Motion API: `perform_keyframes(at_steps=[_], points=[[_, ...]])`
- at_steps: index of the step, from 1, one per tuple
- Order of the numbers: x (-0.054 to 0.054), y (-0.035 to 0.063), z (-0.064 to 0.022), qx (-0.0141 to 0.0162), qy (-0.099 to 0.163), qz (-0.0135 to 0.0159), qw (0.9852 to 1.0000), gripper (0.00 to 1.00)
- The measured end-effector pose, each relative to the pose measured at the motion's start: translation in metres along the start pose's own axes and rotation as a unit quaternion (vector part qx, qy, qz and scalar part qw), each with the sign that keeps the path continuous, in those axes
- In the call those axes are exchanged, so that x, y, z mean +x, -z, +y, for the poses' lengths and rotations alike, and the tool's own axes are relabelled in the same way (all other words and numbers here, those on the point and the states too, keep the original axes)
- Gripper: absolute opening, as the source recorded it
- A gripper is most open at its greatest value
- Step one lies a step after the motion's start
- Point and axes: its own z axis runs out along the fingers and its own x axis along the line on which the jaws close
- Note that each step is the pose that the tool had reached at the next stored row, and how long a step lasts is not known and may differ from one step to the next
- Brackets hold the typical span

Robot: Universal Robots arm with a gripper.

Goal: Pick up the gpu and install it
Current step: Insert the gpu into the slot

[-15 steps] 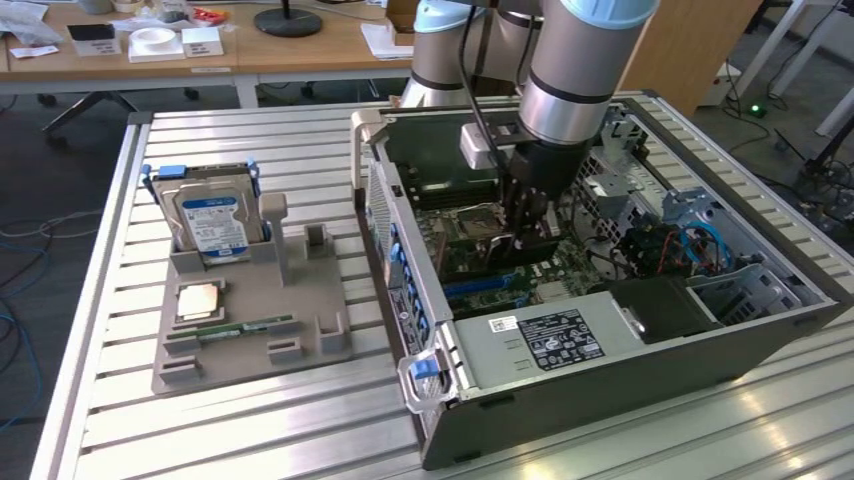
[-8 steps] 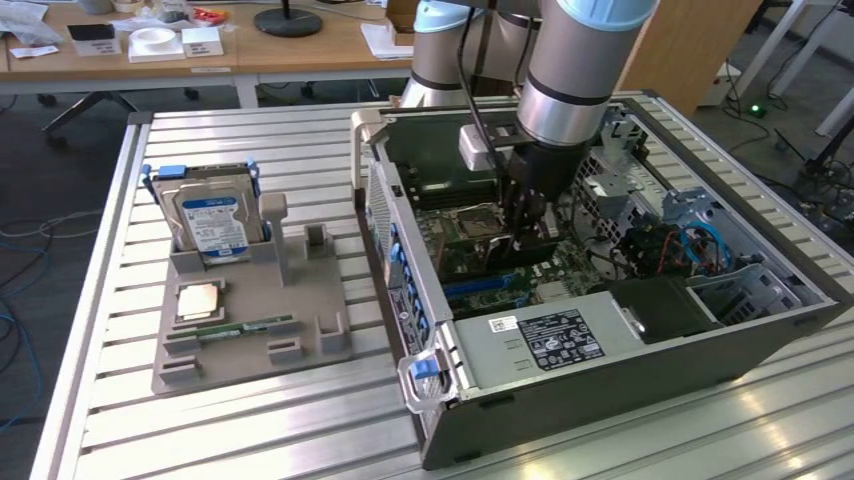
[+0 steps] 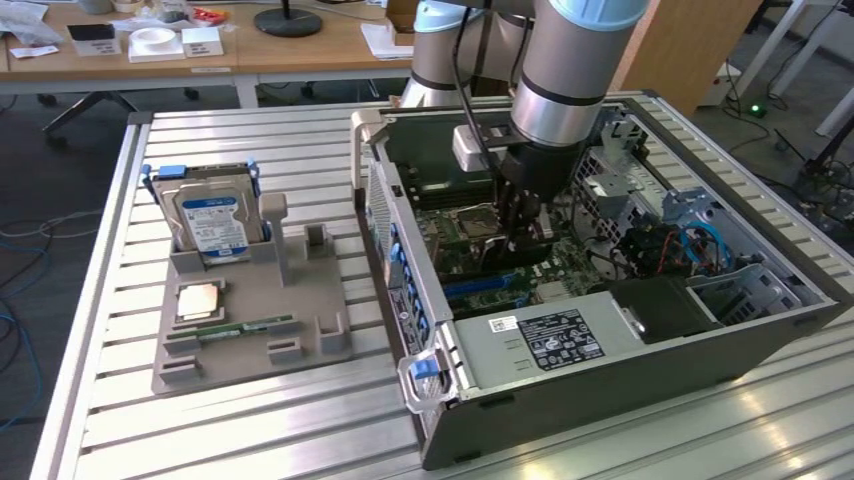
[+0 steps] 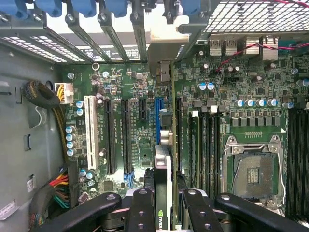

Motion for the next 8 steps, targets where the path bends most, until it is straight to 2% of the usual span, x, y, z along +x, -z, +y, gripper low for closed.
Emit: perform_keyframes(at_steps=[4, 8], points=[[0.0, -0.0001, 0.0001, -0.0001, 0.0, 0.001, 1.0, 0.27], [0.0, -0.0001, 0.0001, -0.0016, 0.0, 0.0028, 1.0, 0.27]])
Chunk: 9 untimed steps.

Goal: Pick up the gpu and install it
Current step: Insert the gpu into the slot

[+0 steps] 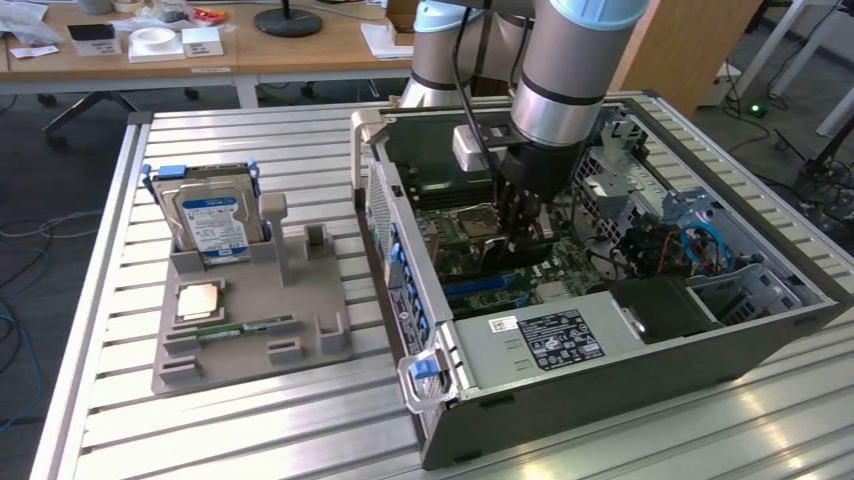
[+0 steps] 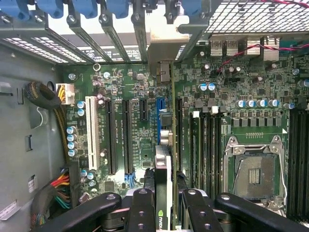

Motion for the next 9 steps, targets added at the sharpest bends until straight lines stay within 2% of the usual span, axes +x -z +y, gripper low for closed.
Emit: perform_keyframes(at_steps=[9], points=[[0.0001, -0.0034, 0.0, -0.0014, 0.0, 0.0009, 1.0, 0.27]])
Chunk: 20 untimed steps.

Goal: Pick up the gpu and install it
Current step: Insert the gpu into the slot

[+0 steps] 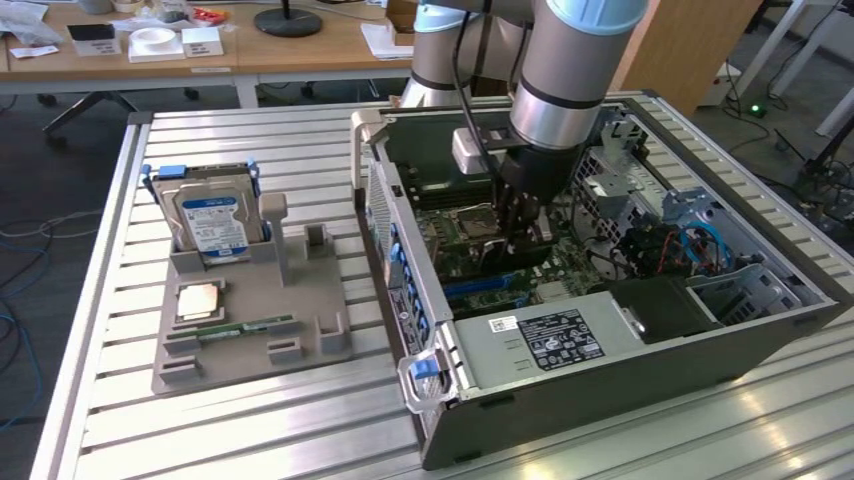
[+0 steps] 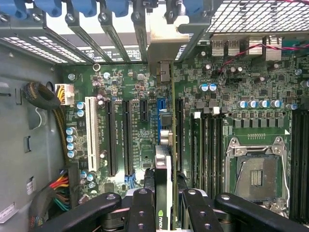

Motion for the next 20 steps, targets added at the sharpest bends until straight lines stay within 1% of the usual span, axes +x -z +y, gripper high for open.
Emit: perform_keyframes(at_steps=[8, 13, 20], points=[[0.0036, -0.0004, 0.0002, 0.0, 0.0, -0.0001, 1.0, 0.27], [0.0036, -0.0003, 0.0002, 0.0, 0.0, -0.0001, 1.0, 0.27], [0.0038, -0.0003, 0.0045, 0.0, 0.0, -0.0001, 1.0, 0.27]])
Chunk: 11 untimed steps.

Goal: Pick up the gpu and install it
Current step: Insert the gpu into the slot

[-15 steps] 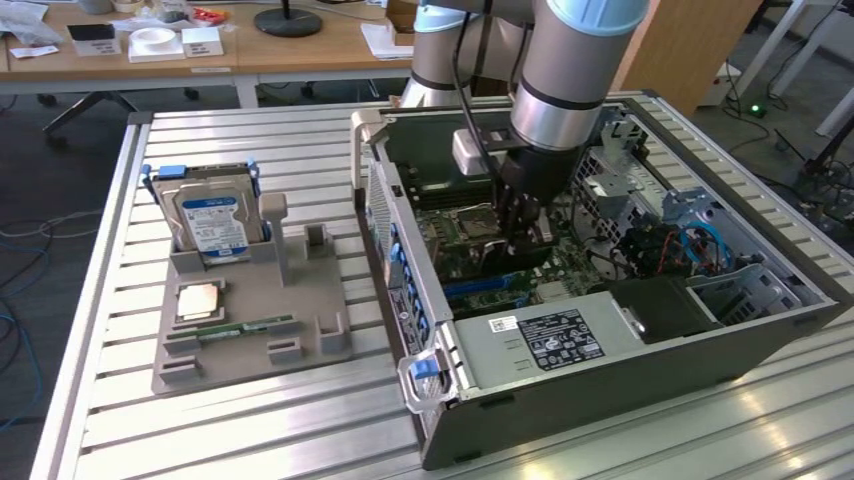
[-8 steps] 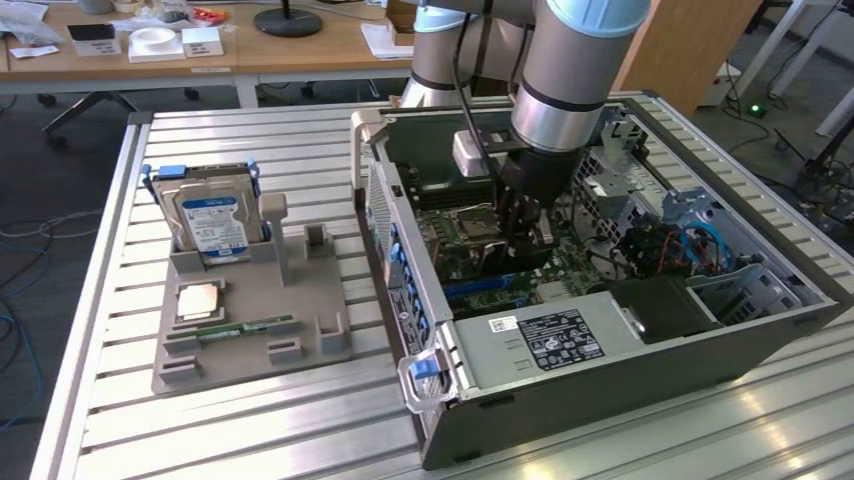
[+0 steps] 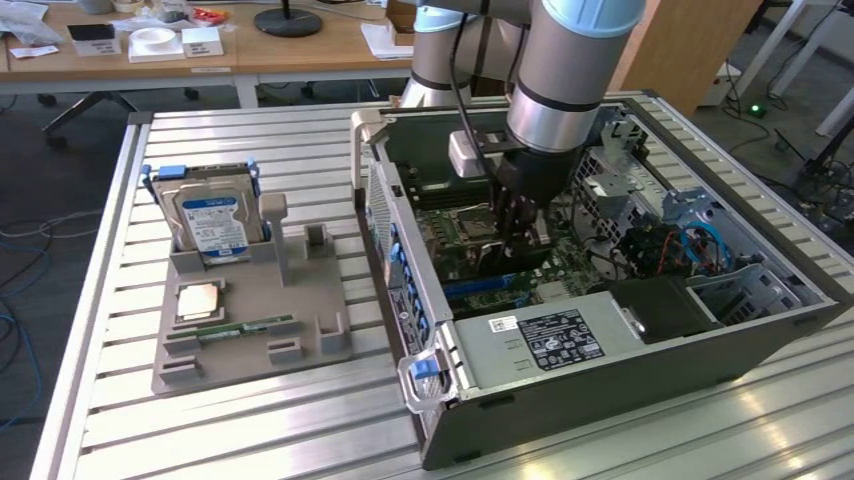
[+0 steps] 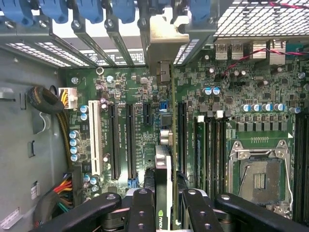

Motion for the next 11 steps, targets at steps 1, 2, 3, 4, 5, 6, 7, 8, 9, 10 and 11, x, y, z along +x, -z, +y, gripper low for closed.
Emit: perform_keyframes(at_steps=[1, 2, 3, 4, 5, 6, 7, 8, 9, 10, 11], points=[[0.0, 0.0, 0.0004, 0.0, 0.0, 0.0, 1.0, 0.27], [0.0, 0.0, 0.0009, 0.0, 0.0, 0.0, 1.0, 0.27], [0.0001, 0.0, 0.0013, 0.0, 0.0, 0.0, 1.0, 0.27], [0.0002, 0.0, 0.0016, 0.0, 0.0, 0.0, 1.0, 0.27], [0.0005, 0.0, 0.0018, 0.0, 0.0, 0.0, 1.0, 0.27], [0.0008, 0.0, 0.0019, 0.0, 0.0, 0.0, 1.0, 0.27], [0.0012, 0.0, 0.0019, 0.0, 0.0, 0.0, 1.0, 0.27], [0.0013, 0.0, 0.0021, 0.0, 0.0, 0.0, 1.0, 0.27], [0.0013, 0.0, 0.0026, 0.0, 0.0, 0.0, 1.0, 0.27], [0.0014, 0.0, 0.0036, 0.0, 0.0, 0.0, 1.0, 0.27], [0.0015, 0.0, 0.0046, 0.0, 0.0, 0.0, 1.0, 0.27]])
